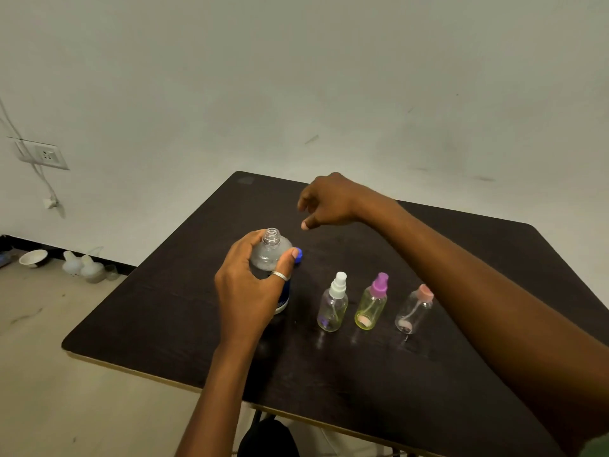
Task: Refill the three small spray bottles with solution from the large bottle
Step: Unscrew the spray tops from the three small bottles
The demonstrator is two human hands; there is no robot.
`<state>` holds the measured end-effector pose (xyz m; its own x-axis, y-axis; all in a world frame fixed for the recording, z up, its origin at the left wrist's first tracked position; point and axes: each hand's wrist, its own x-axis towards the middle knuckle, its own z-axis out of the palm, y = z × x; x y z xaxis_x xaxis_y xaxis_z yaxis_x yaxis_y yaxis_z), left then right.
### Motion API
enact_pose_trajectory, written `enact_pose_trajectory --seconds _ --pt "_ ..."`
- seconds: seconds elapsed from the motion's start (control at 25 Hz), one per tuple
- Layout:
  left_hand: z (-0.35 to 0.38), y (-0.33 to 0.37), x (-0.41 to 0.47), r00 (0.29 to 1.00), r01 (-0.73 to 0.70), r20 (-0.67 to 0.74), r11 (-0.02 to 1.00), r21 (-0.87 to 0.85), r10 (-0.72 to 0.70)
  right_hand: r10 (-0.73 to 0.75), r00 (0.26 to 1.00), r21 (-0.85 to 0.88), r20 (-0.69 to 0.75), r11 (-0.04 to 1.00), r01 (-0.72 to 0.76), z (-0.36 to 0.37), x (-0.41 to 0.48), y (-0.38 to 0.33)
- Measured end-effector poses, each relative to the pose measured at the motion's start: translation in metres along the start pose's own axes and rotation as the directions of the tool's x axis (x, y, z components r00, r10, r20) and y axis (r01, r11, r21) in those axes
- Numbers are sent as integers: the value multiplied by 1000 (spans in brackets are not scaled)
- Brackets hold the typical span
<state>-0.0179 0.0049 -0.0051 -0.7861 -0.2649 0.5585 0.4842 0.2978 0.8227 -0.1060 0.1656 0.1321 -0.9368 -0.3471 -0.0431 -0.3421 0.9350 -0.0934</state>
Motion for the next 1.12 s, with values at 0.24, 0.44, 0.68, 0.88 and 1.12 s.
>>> enact_pose_trajectory --seconds 0.24,0.44,0.68,0.88,1.12 --pt "-4 5 2 996 77 50 994 72 -80 -10 995 88 -101 996 19 -42 -76 3" --pt "-9 20 -1 977 157 128 982 109 -171 -21 992 89 -123 996 32 -47 -104 2" --pt "-10 50 -54 997 -64 -45 990 122 70 -52 992 86 -119 994 62 -32 -112 -5" --pt "21 46 -89 961 102 243 985 139 -134 -66 997 50 -31 996 67 -10 -111 -15" --pt "46 17 -79 862 237 383 932 274 -332 74 996 -26 49 997 -73 22 -107 -23"
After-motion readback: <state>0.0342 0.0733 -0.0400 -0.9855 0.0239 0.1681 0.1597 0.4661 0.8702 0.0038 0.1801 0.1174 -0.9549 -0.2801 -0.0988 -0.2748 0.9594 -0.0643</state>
